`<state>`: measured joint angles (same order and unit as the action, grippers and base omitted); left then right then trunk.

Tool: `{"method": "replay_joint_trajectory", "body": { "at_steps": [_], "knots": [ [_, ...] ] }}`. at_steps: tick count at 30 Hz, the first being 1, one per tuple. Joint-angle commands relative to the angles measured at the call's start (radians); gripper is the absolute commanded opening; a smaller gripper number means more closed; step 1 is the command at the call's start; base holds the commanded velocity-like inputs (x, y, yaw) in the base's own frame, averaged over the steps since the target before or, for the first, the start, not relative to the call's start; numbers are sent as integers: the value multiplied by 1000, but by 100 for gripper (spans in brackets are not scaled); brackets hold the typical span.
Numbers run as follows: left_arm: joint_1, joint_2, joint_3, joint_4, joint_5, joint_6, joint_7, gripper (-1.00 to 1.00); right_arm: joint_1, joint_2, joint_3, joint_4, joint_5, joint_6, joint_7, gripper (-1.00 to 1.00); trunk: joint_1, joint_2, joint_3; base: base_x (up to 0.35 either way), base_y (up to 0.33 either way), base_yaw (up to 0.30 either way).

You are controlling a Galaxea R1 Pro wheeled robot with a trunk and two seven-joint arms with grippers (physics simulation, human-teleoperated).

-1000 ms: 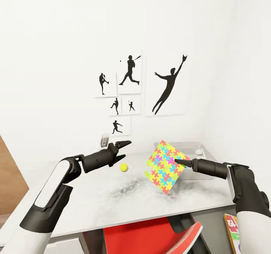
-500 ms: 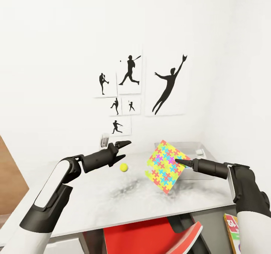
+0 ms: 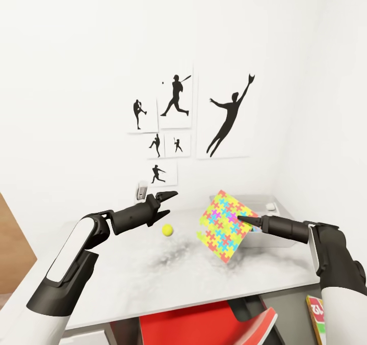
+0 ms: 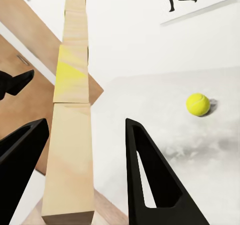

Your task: Put all the toys in the child's room - the three board games (two on the bed and one on the table), the two jigsaw puzzles on the table, and the tennis ball on the table - inside the toy box on the table in the child's room.

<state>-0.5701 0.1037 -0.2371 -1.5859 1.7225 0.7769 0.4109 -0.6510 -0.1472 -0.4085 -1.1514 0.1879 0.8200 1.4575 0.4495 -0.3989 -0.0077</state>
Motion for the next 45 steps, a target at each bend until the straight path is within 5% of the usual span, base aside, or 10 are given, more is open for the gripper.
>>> {"method": "replay_joint_trajectory", "body": {
  "at_steps": [1,45],
  "knots": [
    [-1,1,-1,-1,11,-1,9,100,-1,0,-3,-1,10,10,10,-100,0,-1,0,7,0,0],
    [-1,-1,-2,0,10,-1,9,100,-1,1,-6,0,12,10,10,-100,0,-1,32,1,0,192]
  ]
}}
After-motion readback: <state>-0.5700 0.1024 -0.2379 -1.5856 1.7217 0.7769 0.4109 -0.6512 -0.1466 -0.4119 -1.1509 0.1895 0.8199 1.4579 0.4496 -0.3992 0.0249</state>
